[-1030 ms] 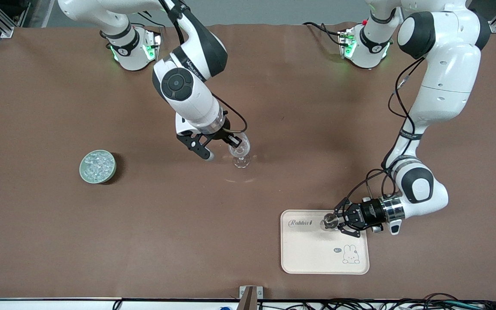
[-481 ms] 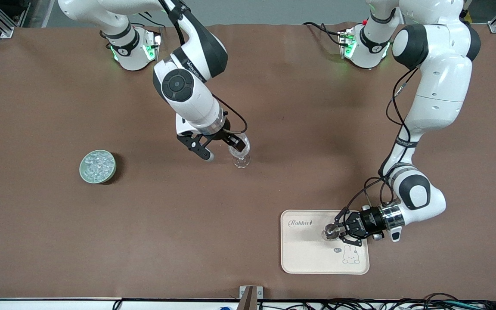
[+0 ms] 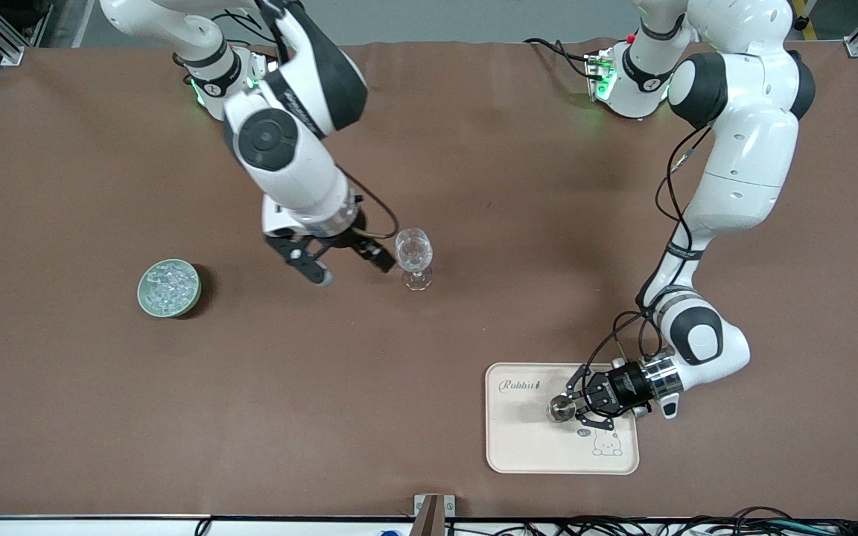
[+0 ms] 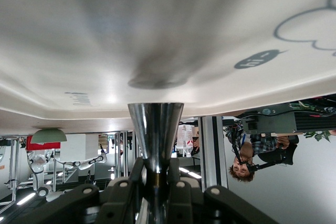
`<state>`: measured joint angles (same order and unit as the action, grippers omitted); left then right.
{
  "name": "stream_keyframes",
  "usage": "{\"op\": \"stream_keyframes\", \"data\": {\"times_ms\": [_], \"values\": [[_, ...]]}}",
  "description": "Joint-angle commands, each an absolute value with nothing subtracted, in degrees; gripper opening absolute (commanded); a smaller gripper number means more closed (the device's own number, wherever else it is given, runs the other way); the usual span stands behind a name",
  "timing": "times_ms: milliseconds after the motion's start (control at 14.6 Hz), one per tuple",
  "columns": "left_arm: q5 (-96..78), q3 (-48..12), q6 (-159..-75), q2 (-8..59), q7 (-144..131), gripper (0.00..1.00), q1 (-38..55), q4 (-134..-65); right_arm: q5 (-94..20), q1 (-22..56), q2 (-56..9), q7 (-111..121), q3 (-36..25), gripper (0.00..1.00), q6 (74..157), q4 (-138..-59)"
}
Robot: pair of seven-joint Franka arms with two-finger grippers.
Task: Pour wine and add ice with both arms
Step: 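Set the jigger on the tray while the right gripper returns to rest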
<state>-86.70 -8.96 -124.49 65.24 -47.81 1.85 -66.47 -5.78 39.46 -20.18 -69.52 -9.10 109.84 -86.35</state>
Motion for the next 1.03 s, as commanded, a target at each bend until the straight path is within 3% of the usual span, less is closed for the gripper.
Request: {"op": "stream_keyframes", "data": {"times_ms": [0, 412, 618, 687, 755, 961], "values": [[-88.1, -9.4, -125.4, 66.5, -48.3, 0.01, 2.1, -64.1, 2.8, 37.5, -15.1, -68.6, -11.2, 1.0, 106.4, -86.7], [-88.2, -9.4, -125.5, 66.9, -47.5, 0.09, 2.0, -64.2, 3.3, 24.9, -7.9, -44.3, -12.0, 1.0, 103.5, -86.8], [-88.1, -9.2, -125.3, 66.3, -47.5, 0.35, 1.8, -64.5, 3.4, 19.9, -5.0, -34.5, -12.0, 1.0, 98.4, -86.7], [-88.2, -9.2, -125.1, 65.7, -48.0, 0.63, 1.5, -64.8, 3.4, 18.4, -3.5, -30.9, -12.0, 1.0, 96.6, -86.8], [-88.2, -9.2, -124.7, 65.3, -48.3, 1.0, 1.2, -65.2, 3.4, 15.8, -2.0, -27.7, -11.3, 1.0, 94.5, -86.7], [-87.8, -8.6, -121.9, 64.6, -48.3, 1.0, 0.8, -65.5, 2.9, 4.0, 2.3, -15.7, -5.0, 1.0, 89.1, -86.8]]}}
